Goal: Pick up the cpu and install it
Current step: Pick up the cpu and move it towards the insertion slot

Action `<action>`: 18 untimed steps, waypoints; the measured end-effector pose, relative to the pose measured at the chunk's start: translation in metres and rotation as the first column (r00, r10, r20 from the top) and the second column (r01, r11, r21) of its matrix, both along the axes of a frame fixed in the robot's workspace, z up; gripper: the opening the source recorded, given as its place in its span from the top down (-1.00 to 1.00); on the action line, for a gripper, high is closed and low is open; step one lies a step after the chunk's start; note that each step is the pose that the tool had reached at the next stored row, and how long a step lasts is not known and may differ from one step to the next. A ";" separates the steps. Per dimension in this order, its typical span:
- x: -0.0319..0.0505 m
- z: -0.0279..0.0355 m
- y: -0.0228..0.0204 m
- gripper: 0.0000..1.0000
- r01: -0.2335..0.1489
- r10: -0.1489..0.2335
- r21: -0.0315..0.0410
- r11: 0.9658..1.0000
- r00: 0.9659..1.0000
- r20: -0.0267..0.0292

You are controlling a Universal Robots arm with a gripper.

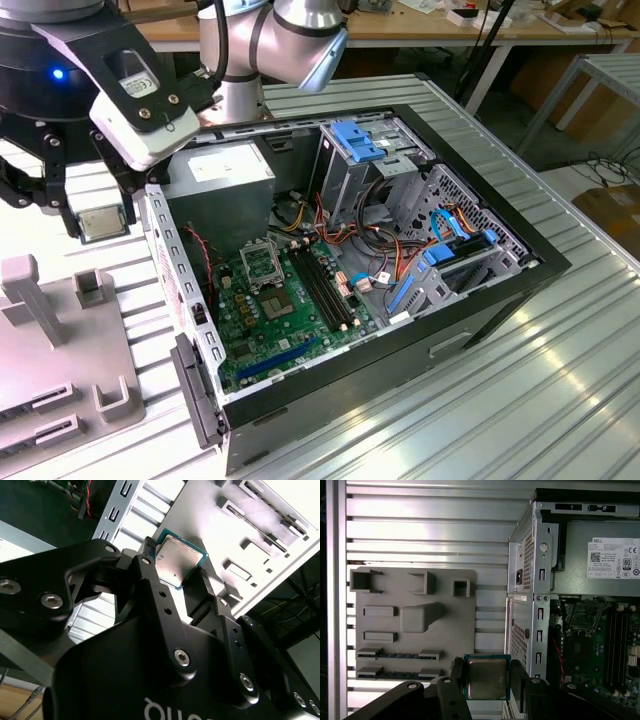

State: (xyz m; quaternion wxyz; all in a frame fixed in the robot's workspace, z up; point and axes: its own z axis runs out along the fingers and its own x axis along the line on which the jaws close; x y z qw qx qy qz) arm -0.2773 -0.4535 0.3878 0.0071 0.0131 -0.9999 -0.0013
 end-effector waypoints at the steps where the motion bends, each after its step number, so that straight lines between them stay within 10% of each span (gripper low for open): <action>1: 0.0013 0.0000 0.0000 0.06 0.000 0.000 0.000 1.000 1.000 0.000; 13: 0.0150 0.0000 0.0000 0.06 0.000 0.000 0.000 1.000 1.000 0.000; 18: 0.0502 0.0000 0.0000 0.06 0.000 0.000 0.000 1.000 1.000 0.000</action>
